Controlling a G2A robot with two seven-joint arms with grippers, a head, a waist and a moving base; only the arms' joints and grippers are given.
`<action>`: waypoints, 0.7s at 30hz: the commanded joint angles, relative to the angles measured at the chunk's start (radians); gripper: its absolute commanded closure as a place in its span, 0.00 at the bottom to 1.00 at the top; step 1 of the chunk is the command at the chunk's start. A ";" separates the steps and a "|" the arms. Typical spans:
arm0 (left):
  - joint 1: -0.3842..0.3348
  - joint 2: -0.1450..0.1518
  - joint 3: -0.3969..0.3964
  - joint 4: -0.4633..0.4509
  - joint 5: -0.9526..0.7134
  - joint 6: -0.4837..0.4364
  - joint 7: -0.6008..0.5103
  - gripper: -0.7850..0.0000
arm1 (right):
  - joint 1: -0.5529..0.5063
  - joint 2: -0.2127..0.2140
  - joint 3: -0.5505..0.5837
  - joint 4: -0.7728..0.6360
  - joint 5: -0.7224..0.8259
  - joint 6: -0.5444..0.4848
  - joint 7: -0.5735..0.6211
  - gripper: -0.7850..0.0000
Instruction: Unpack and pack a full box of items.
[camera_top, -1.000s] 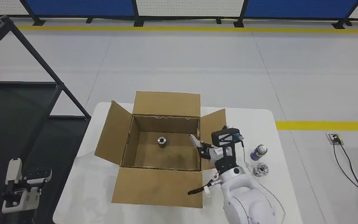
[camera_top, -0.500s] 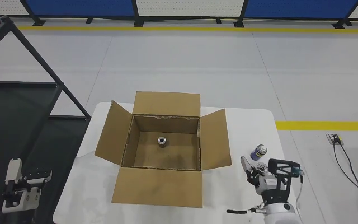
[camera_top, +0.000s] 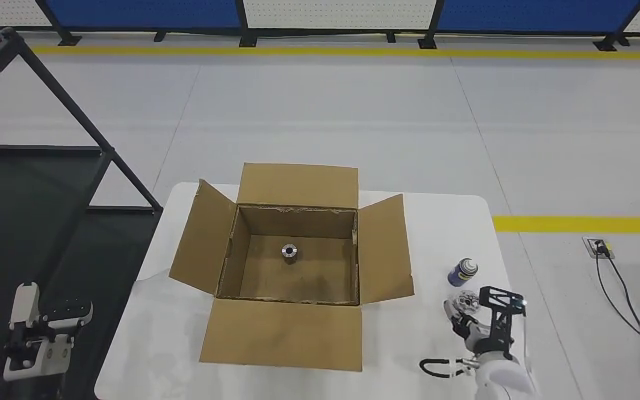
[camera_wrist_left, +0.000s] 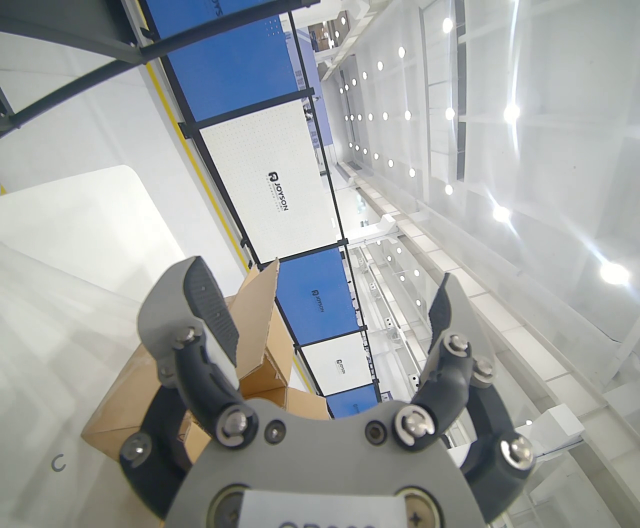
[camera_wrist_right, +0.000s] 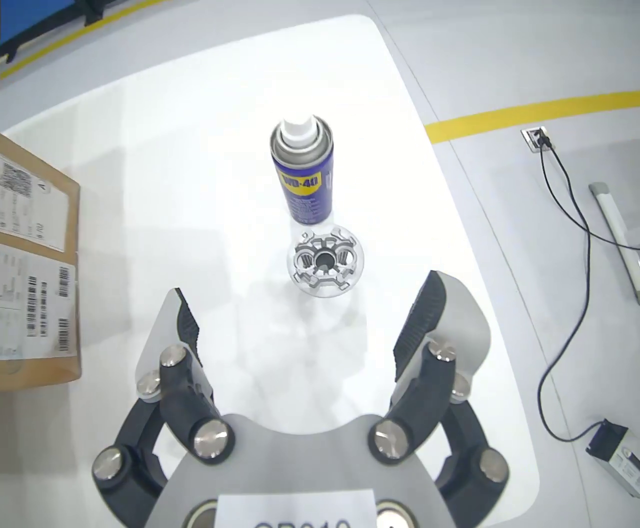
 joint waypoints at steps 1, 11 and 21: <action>0.000 0.000 0.000 0.000 0.000 0.000 0.000 0.00 | 0.021 0.000 0.000 0.033 0.003 0.006 0.012 0.00; 0.000 0.000 0.000 0.000 0.000 0.000 0.000 0.00 | 0.106 0.002 0.021 0.192 0.060 0.034 -0.037 0.00; 0.000 0.000 0.000 0.000 0.000 0.000 0.000 0.00 | 0.147 0.003 0.005 0.247 0.068 0.034 -0.059 0.36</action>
